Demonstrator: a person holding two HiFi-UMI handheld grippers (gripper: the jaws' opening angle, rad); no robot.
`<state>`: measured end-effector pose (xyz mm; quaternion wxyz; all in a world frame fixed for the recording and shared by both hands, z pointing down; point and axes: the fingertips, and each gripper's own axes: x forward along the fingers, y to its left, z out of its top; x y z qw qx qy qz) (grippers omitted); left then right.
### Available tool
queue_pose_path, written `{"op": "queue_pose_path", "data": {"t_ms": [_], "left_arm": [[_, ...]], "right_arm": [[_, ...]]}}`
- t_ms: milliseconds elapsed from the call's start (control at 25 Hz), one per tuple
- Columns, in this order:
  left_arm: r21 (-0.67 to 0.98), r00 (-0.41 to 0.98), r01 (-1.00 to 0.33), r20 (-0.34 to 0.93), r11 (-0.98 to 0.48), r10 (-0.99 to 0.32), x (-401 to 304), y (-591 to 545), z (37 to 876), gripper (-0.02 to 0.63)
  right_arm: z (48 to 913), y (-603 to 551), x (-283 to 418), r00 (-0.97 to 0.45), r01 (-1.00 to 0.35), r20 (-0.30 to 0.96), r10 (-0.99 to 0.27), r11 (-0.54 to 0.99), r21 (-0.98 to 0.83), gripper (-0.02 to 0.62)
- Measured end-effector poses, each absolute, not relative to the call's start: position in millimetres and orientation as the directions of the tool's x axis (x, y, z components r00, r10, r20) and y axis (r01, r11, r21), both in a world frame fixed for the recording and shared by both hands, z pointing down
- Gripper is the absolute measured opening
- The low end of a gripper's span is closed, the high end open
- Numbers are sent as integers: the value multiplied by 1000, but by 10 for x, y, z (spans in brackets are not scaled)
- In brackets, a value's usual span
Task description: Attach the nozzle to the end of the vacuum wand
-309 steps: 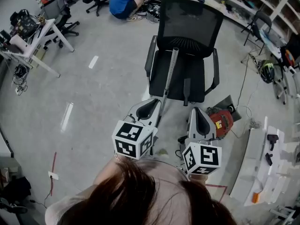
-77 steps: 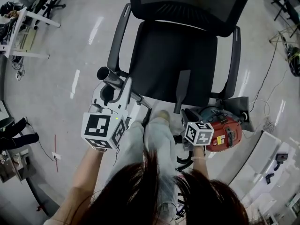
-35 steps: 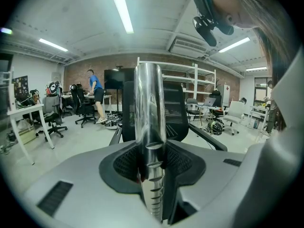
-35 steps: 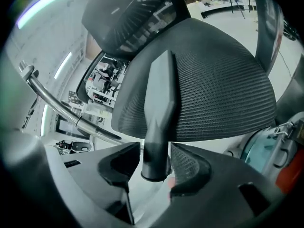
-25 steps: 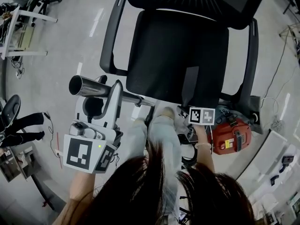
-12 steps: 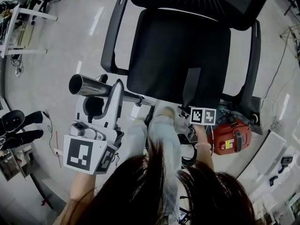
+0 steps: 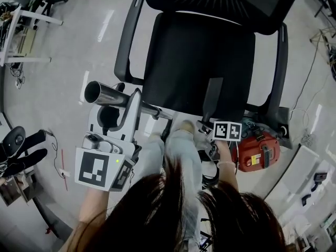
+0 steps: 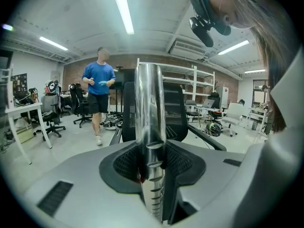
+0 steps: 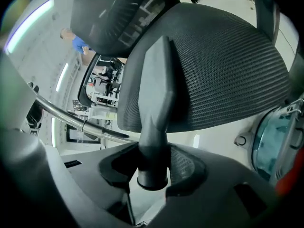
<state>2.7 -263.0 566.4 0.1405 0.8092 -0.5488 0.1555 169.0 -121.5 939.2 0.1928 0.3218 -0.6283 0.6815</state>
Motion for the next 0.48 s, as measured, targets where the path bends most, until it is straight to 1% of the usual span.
{"op": "queue_pose_path", "data": {"t_ms": [240,480], "left_arm": [[111,392,-918,409,-381,-824,71,-2566,5625,144],[86,391,-916,423,-393,-818,3,-2517,5590,144]], "right_arm": [[9216,-1177,1693,-714,-656,677,-181,-169,-736,183],[8972,-1146,1680,-700,-652,679,-223,-187,-734,183]]}}
